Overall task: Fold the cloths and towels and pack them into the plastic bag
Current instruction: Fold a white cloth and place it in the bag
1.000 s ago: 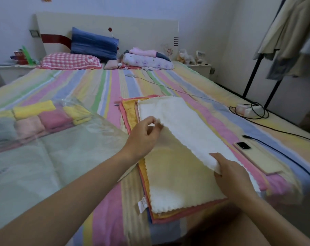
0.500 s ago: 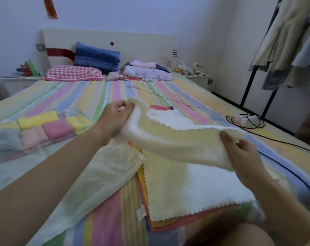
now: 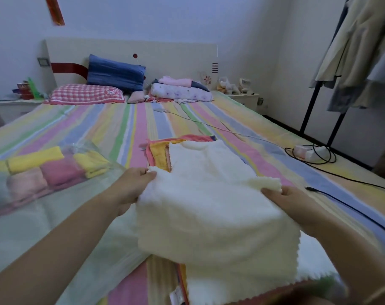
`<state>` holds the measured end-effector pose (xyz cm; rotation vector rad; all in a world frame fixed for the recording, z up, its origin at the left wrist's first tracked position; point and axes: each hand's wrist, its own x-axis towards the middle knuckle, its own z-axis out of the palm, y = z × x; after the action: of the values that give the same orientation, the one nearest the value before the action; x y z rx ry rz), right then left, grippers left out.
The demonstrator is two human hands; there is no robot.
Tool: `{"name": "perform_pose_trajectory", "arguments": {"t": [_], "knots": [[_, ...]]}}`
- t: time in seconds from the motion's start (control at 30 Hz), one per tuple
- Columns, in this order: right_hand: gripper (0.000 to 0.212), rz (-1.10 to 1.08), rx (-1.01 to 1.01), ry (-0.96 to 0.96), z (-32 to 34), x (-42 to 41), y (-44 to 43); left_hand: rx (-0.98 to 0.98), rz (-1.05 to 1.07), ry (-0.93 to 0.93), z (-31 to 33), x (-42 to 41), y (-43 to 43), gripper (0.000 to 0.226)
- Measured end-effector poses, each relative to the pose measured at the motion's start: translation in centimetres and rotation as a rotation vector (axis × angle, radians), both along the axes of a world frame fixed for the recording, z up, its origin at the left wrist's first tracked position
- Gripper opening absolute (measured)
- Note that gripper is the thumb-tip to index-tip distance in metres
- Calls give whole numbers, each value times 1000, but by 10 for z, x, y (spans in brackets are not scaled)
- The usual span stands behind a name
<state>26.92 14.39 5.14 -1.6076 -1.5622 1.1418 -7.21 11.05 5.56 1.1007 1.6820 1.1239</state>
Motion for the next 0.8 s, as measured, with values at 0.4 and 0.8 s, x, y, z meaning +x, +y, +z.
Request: {"name": "perform_pose_trajectory", "arguments": {"t": [0.4,0.8], "knots": [[20,-213,220,-234,-51,0,165,181,95,328,-35,12,184,21],[19,231,118,-429,-75,0,254,-42,-235,735,-70,-11,258,22]]}}
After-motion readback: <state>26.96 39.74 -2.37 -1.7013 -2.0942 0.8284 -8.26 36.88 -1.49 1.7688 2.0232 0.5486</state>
